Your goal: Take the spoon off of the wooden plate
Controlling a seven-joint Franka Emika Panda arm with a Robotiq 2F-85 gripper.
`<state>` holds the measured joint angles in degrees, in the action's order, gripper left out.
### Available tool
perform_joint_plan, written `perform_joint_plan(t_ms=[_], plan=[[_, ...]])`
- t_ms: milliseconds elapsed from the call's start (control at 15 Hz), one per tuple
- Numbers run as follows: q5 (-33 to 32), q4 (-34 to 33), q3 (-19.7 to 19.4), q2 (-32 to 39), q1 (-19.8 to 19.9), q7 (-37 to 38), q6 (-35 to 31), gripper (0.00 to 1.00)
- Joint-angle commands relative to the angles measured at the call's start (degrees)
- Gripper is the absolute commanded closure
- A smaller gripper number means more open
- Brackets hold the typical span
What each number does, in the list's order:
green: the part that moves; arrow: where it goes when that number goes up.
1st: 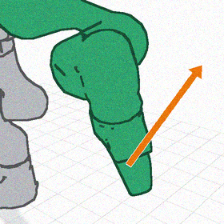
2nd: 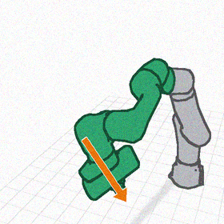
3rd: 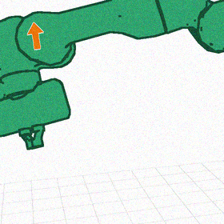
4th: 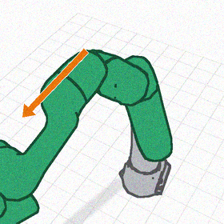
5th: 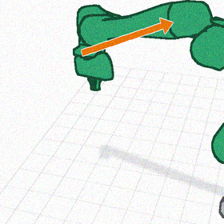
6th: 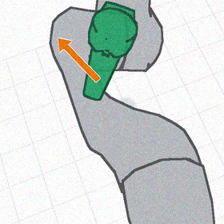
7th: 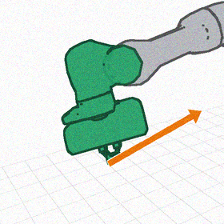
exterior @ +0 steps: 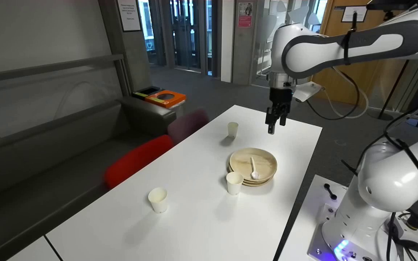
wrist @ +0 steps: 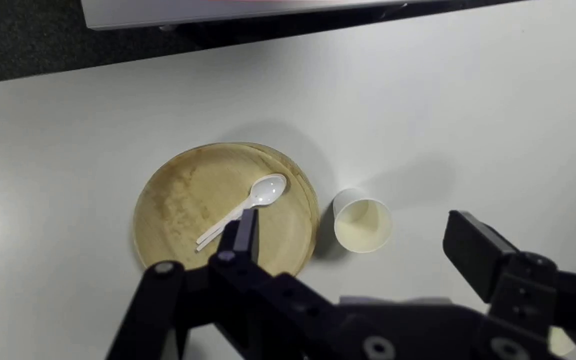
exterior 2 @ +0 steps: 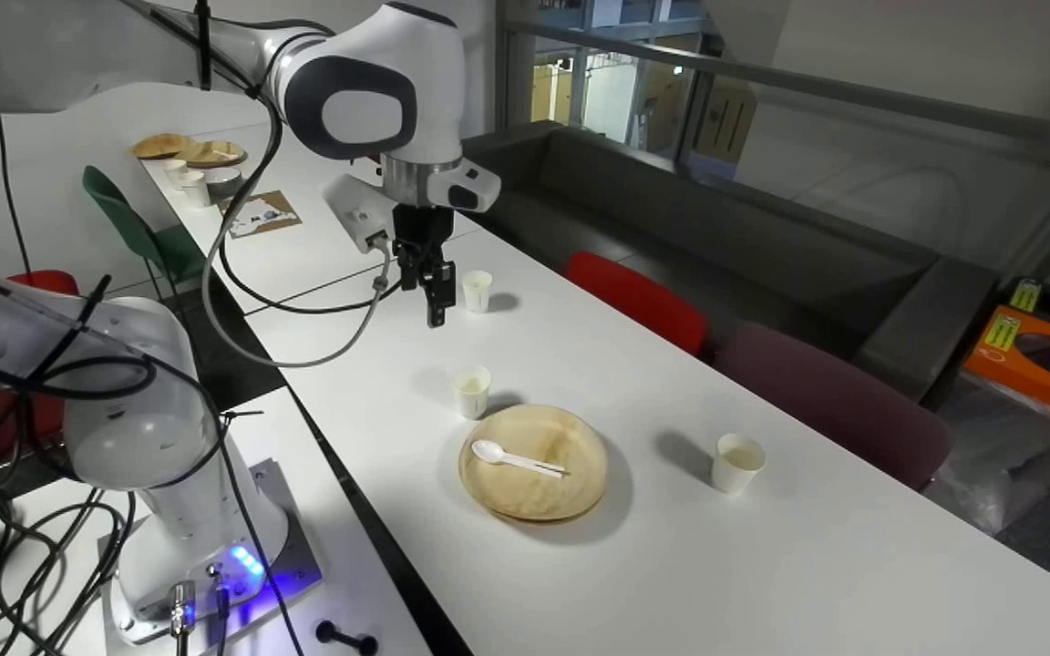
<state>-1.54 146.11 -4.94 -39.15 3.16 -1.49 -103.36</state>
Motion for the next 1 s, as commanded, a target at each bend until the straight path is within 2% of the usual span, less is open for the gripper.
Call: perform_joint_plan(t_ms=[0, 267, 600, 800, 933], plan=[[4.4, -2.7, 0.6, 5.2, 1.6, 8.0, -4.5, 0.0], [7.1, -3.1, 2.5, 15.2, 2.9, 19.0, -15.3, 0.0], [6.1, -3.2, 4.2, 28.8, 4.6, 34.0, -31.4, 0.0], [4.1, -3.8, 3.7, 34.9, 5.1, 43.7, -37.2, 0.0], [2.7, -4.7, 2.7, 38.1, 4.9, 50.5, -38.6, 0.0]])
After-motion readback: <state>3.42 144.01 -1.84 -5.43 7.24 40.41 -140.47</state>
